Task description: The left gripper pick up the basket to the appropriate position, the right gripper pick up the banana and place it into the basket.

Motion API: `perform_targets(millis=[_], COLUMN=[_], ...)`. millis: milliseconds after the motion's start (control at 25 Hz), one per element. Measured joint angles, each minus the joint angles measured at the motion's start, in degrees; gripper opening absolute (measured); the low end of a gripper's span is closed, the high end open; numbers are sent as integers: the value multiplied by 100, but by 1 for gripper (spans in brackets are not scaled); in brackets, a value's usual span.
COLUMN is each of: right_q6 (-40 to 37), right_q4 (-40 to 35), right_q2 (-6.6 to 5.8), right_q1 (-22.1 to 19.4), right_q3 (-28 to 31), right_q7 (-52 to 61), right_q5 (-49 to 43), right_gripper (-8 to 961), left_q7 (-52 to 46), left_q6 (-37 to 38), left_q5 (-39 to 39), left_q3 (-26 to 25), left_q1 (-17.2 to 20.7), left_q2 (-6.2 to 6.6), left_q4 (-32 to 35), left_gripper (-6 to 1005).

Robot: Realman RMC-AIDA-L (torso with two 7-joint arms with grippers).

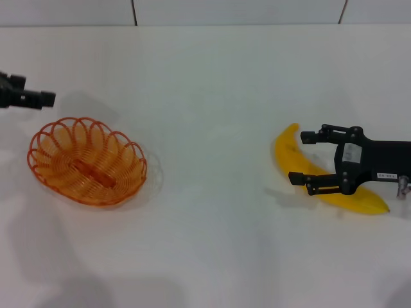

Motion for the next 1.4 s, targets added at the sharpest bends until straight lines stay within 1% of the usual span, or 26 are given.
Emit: perform_targets(millis=[80,320,480,760,880,1080,1400], right_q6=[0,0,0,104,127,136,140], right_q4=[0,4,8,44,70,70,116], right_q2=[0,0,0,0,0,0,8], right_q1=[2,3,3,11,21,29,29], right_q3=[-5,-4,-13,-28,-30,-31,-31], right_q7=[0,0,0,0,0,0,0], right_q5=[0,0,0,0,-12,-32,-45], right_gripper=[900,900,900,900,900,900,900], left_q7=[-60,-65,-42,59,204,342,493], left_q6=[-41,-259,-425,-856,-1079,-1261,-1479], left_q5=[234,870,1092,1168,1164,1120,1095], left_q3=[6,8,29,316,324,325,280], left_q1=[-24,-102,-154,-191,-194,-226,-183], left_q2=[-21,-158,-222,-256,-292,-307,-378], left_q4=[-15,-27,-159,-586,-765,-1010,-1151], left_gripper=[866,863,861,857,855,853,848])
